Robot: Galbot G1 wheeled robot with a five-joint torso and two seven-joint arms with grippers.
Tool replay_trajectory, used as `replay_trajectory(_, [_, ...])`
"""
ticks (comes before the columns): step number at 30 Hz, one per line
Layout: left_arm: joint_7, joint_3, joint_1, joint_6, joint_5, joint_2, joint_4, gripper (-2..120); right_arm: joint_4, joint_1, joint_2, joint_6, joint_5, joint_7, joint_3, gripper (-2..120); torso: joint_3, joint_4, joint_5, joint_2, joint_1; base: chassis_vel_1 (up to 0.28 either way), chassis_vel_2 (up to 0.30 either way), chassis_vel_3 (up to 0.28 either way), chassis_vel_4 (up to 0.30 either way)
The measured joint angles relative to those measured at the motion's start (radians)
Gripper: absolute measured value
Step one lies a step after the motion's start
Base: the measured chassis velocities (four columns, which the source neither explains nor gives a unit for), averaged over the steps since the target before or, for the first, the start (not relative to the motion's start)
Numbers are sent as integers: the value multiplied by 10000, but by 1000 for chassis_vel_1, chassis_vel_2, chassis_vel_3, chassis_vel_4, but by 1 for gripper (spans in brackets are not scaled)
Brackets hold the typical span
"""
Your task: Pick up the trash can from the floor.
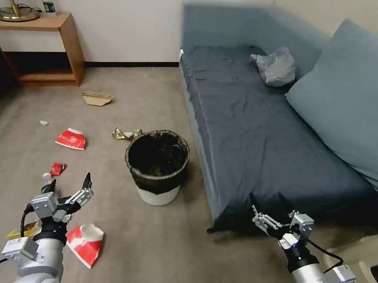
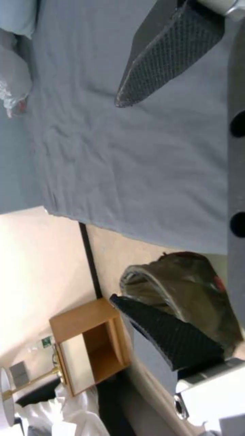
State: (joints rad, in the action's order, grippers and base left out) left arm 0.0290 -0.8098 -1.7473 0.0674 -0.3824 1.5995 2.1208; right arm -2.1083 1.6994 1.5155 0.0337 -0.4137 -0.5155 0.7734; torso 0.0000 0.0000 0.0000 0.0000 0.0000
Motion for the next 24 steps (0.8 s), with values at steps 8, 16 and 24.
replay_trajectory(8, [10,3,60,-10,-57,-28,5,97,-2,-66,-15,-19,-34,-100,-10,100,0,0,-1,0,0,-60,62,69,-55])
replay_trajectory(16, [-4,97,140,-520,-502,-105,298,97,16,-99,-51,-83,-67,-226,-12,100,-1,-1,0,0,-1,0,0,0,0])
replay_trajectory(24, [-917,90,918,-2949,-2062,-1070,1252,98,29,-289,-182,-68,-72,-323,-247,100,-1,-2,0,0,0,0,0,0,0])
